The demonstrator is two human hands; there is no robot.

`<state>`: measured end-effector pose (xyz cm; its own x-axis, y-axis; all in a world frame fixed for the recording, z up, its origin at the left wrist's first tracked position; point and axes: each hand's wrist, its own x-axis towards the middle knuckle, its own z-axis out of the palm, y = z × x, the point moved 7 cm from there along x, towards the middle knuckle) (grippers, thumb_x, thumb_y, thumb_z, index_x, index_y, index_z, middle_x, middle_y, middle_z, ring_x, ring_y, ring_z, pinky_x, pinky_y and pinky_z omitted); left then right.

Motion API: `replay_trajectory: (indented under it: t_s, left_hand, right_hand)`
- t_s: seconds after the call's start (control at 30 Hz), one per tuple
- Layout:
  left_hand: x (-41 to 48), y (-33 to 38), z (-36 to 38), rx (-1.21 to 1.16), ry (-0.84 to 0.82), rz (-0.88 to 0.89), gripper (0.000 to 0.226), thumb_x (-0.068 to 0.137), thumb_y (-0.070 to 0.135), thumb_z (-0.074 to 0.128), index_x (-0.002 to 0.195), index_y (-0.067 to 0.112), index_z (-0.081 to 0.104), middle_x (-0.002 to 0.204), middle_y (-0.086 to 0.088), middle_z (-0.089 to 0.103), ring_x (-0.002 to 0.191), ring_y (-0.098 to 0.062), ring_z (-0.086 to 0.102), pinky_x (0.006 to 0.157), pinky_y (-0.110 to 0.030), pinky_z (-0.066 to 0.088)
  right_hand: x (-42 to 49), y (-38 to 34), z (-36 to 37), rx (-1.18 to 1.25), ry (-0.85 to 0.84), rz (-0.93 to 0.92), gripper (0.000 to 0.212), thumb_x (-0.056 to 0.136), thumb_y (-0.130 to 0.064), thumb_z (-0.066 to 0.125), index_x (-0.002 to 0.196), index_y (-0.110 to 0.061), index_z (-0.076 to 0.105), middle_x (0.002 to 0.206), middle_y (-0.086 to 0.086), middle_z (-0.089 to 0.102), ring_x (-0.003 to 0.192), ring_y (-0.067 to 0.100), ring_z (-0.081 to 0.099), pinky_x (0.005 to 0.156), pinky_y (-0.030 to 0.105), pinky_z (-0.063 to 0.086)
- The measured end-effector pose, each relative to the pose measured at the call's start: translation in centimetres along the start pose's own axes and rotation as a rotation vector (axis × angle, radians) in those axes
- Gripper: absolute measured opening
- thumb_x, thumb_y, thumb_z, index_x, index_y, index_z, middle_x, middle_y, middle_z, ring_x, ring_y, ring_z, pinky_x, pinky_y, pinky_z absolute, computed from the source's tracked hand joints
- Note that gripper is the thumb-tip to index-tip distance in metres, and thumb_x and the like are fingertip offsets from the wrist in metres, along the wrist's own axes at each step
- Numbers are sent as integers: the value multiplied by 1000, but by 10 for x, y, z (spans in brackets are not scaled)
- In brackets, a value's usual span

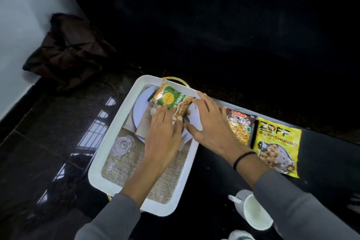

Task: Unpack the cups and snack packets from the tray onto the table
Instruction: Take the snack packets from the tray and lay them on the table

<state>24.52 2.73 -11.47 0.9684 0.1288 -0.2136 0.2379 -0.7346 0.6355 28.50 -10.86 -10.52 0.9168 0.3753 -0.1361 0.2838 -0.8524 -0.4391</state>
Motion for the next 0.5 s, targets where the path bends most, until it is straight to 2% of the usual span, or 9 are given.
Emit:
replay_trajectory:
  t_s: [0.1,0.2,0.27,0.33,0.4,0.5]
  left_hand:
    - [-3,-11,-3,-71,30,-94,33,105,31,45,134,17,53,136,-2,54,132,-25,43,103,-43,45]
    - [3,-34,-10,-211,47,-201,34,104,31,49,133,15,54,132,-2,56,125,-24,52,103,-48,47]
    - [4,-44,-10,-300,42,-261,36,104,31,51,137,14,53,134,0,57,120,-21,57,104,-45,48]
    - [6,-53,-7,-436,22,-348,38,103,29,54,139,16,52,136,0,59,116,-16,59,100,-35,48]
    - [9,-61,-5,-525,16,-429,30,102,30,55,130,21,54,131,1,62,111,-15,60,92,-31,44]
    - [14,-67,-7,-593,87,-470,16,100,31,57,116,31,55,118,9,65,106,-12,62,94,-33,49]
  right_hand:
    - [10,5,9,-7,-51,21,79,95,-46,62,158,-12,28,169,7,17,154,27,20,118,48,22]
    - [24,-6,24,11,-105,18,82,96,-49,58,161,-15,21,171,5,11,158,22,9,123,50,16]
    - [25,-9,33,12,-154,20,80,96,-49,57,161,-18,22,171,3,13,158,22,7,123,50,14]
    - [23,-10,36,7,-148,24,69,95,-50,58,154,-21,35,163,3,31,153,24,19,121,48,19]
    - [22,-13,32,25,-70,32,57,95,-51,58,142,-22,48,145,1,48,140,23,34,115,45,29]
    - [27,-13,29,122,-24,102,56,98,-50,56,142,-17,45,141,3,51,133,24,41,109,44,34]
